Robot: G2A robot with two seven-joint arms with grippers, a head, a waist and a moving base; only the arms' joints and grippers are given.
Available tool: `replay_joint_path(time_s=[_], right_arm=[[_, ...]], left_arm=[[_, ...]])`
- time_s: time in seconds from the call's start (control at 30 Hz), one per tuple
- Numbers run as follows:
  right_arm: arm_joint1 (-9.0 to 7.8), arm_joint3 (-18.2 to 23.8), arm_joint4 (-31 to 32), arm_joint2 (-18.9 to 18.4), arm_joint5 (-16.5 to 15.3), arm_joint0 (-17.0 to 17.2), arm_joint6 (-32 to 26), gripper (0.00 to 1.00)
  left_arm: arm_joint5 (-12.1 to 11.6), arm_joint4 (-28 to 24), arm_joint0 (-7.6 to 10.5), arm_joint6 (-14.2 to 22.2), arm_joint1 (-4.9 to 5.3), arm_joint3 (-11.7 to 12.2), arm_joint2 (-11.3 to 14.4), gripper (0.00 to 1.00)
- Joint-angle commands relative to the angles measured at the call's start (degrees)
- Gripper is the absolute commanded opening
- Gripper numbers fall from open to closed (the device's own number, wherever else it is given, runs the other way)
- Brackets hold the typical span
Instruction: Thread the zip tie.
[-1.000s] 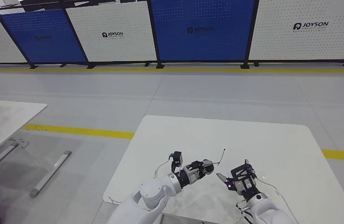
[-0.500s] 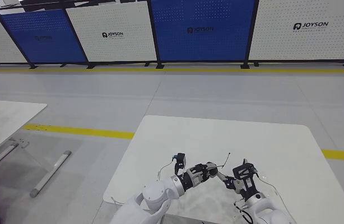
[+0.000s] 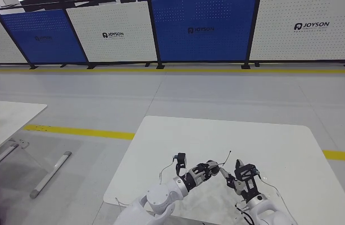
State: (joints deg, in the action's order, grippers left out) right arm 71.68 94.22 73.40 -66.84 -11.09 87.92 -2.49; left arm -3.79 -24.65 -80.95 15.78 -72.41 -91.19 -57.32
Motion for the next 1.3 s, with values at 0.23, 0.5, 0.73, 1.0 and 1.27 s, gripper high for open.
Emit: replay_joint_path(time_s=[0.23,0.5,0.73,1.0,1.27], right_arm=[[-0.14,0.5,-0.5,-0.2,-2.3,0.1,1.0,0.42],[-0.07,0.2,-0.6,0.2,-2.4,-0.4,1.2,0.39],[-0.1,0.2,-0.3,0.1,-2.1,-0.4,1.7,0.27],[-0.16,0.4,0.4,0.3,-2.4,-0.2,2.1,0.1],[-0.25,0.5,0.1,0.2,-3.4,-0.1,2.0,0.0]], left_arm=[[-0.3,0.9,0.22,-0.7,-0.06,0.5,0.5,0.0],[-0.2,1.6,0.48,-0.8,-0.16,0.9,1.3,0.0],[-0.2,2.2,0.51,-1.2,-0.21,0.9,1.8,0.0],[-0.2,2.5,0.6,-1.9,-0.29,0.9,2.2,0.0],[-0.5,2.3,0.75,-2.4,-0.4,1.0,2.4,0.0]])
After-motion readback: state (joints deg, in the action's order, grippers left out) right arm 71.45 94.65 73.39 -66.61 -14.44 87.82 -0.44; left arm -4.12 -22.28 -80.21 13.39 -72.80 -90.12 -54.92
